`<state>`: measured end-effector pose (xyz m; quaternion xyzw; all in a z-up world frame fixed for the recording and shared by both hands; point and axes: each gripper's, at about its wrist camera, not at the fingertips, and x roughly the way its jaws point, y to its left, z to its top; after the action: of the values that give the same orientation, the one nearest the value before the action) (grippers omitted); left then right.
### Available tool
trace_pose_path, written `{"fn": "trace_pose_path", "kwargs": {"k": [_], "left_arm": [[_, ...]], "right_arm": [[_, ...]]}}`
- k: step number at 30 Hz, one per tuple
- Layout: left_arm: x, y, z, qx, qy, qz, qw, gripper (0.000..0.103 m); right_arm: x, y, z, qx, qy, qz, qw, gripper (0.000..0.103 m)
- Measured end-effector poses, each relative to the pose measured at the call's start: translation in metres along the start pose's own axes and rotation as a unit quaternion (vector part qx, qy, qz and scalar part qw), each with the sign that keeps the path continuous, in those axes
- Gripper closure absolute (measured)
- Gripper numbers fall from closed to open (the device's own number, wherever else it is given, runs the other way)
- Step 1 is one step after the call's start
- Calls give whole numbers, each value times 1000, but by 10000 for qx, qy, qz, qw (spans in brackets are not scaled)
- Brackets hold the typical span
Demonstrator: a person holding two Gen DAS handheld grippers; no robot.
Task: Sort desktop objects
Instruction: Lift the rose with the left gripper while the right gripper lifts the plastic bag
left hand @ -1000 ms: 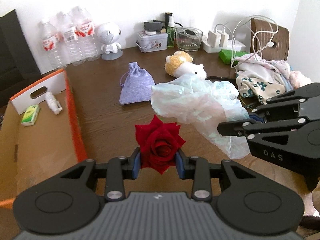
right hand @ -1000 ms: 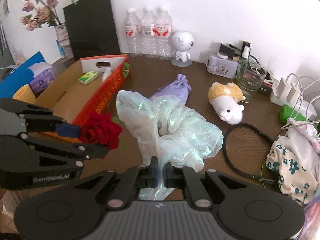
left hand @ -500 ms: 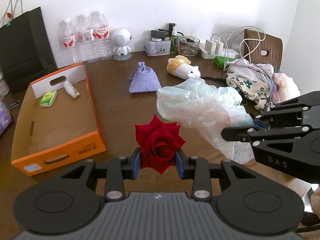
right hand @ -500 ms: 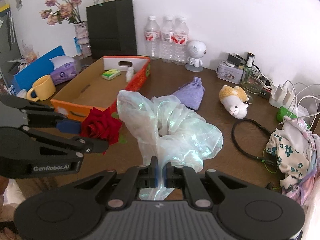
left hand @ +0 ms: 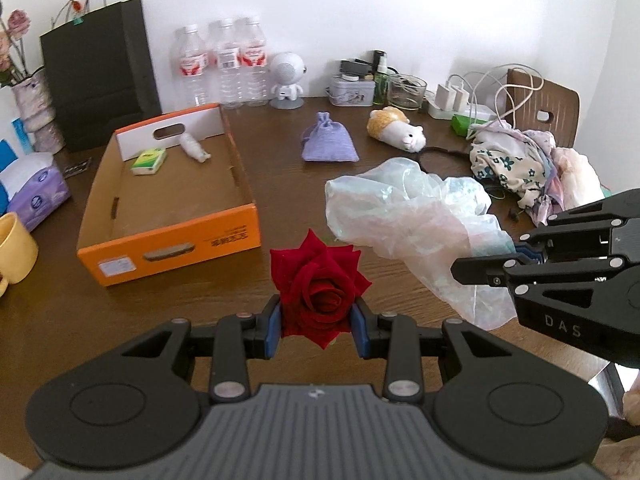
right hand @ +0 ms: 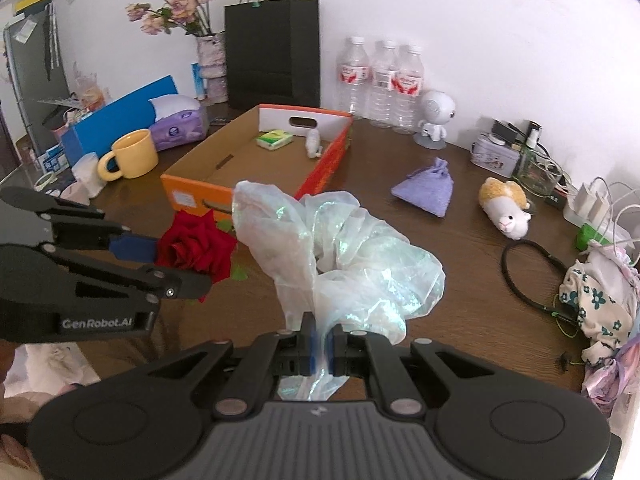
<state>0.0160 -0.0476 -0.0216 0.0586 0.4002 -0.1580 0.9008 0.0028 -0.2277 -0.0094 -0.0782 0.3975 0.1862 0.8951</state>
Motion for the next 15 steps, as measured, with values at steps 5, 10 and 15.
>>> {"fn": "trace_pose_path", "kwargs": {"k": [5, 10, 15], "left_arm": [[-6, 16, -4, -105, -63, 60, 9999, 68], [-6, 44, -4, -161, -10, 153, 9998, 68], [-5, 77, -4, -252, 140, 254, 9993, 68]], "right_arm": [[2, 15, 7, -145, 16, 40, 9999, 98], [13, 35, 18, -222, 13, 105, 9997, 98], [26, 50, 33, -134, 56, 187, 9997, 98]]}}
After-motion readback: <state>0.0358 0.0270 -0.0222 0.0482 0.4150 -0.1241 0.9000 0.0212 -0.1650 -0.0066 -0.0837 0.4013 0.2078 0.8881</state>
